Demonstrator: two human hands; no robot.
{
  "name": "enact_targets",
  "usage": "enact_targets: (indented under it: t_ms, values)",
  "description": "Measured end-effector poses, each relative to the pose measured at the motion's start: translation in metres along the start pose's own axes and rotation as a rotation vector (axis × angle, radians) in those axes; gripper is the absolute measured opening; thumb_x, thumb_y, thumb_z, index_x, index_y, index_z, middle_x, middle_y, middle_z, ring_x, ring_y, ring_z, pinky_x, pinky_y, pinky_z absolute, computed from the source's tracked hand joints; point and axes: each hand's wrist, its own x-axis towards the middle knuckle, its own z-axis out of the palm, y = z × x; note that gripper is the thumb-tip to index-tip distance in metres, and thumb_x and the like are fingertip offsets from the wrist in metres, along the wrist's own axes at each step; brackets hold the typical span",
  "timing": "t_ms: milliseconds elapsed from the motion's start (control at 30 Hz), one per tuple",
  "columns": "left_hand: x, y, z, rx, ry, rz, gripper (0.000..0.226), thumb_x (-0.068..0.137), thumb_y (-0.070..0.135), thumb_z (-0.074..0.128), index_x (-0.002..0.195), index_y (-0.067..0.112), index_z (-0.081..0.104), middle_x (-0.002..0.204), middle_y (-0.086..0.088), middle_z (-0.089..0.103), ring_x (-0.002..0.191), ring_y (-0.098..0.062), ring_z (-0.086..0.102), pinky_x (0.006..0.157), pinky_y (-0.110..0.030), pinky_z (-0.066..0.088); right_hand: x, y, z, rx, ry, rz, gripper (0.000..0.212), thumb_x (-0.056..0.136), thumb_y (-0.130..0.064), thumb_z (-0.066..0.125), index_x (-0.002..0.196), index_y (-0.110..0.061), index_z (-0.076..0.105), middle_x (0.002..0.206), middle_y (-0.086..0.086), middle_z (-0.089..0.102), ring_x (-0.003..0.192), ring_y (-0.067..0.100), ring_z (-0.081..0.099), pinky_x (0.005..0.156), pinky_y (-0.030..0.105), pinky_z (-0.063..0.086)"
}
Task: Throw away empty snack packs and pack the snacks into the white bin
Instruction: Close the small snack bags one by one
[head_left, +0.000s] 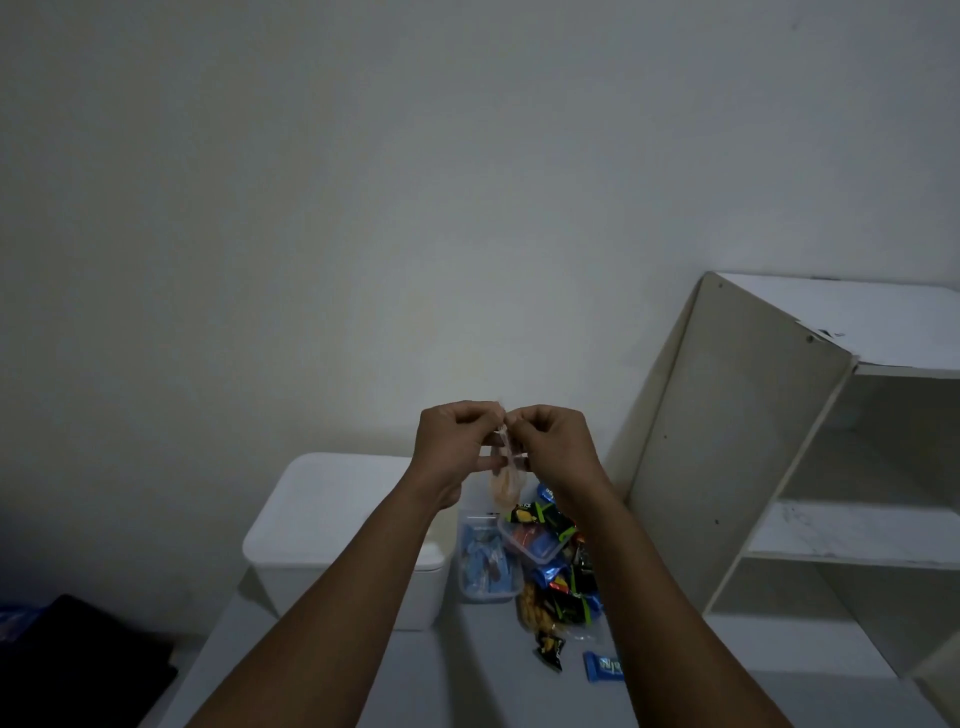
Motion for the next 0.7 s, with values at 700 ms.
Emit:
enact_targets:
  t_ms: [700]
  values:
    - [0.009, -0.008, -0.011, 0.126, 0.099, 0.046, 0.019, 0.086, -0.003, 0.069, 0.104, 0.003, 0.067, 0.079, -0.018, 0.072, 0.068, -0.022, 0.071, 0.065, -0.037, 0.063, 0.016, 0.025, 0.008, -0.217, 0.019, -0.091, 0.017, 0.091, -0.009, 0.065, 0.105, -0.010, 0.072, 0.081, 0.005, 0.073, 0.074, 0.021, 0.071, 0.071, 0.039, 0.062]
